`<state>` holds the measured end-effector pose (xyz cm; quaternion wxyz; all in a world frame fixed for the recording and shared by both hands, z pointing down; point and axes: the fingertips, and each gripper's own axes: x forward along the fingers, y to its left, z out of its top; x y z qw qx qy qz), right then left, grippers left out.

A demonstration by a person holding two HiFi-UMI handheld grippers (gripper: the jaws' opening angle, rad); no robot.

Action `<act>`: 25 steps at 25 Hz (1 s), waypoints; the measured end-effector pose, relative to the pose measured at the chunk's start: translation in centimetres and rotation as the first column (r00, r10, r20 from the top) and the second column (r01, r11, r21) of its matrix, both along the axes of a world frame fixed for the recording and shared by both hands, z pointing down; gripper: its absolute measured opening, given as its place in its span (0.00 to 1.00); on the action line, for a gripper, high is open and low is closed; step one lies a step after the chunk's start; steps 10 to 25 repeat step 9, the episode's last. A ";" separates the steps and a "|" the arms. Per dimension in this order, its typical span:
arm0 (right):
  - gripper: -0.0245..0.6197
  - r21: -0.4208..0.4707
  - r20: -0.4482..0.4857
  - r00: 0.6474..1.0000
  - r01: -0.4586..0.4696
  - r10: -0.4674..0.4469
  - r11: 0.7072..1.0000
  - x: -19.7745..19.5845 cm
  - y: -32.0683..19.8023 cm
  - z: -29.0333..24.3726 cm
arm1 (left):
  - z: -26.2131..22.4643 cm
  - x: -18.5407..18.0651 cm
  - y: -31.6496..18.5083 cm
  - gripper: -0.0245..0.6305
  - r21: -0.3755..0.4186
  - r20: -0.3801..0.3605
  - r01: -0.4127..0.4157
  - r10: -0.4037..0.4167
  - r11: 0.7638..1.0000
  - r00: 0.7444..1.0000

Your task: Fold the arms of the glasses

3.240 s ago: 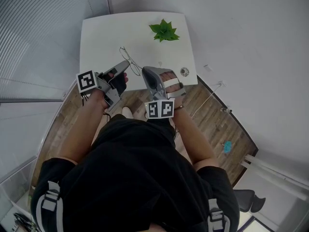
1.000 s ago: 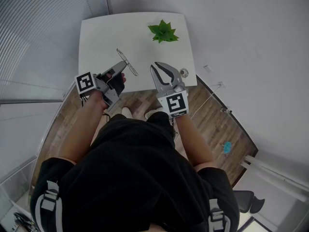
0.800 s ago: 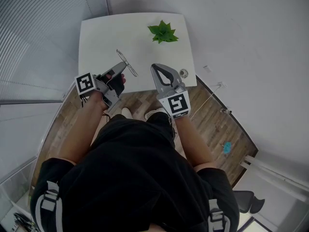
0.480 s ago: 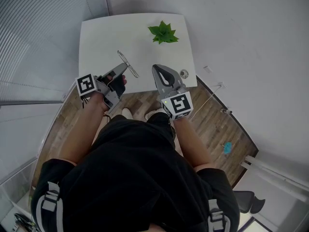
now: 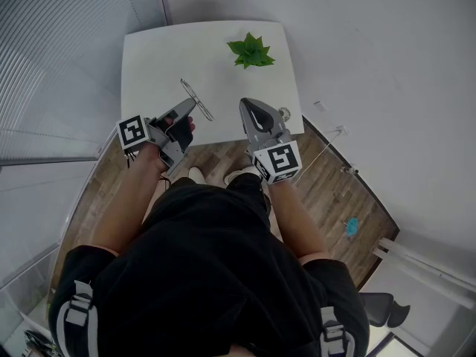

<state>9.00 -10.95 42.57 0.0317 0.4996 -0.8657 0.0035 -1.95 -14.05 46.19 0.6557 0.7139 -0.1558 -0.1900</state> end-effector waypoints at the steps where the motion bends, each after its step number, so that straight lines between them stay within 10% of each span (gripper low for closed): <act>1: 0.05 0.000 0.000 1.000 -0.001 0.001 1.000 0.0 -0.1 0.0 | 0.0 0.0 -0.1 0.06 -0.001 0.000 -0.001 0.001 1.000 1.000; 25: 0.05 0.000 -0.007 1.000 -0.002 0.002 1.000 0.2 -1.0 0.2 | 0.3 0.4 -1.0 0.06 0.001 0.001 -0.013 0.013 1.000 1.000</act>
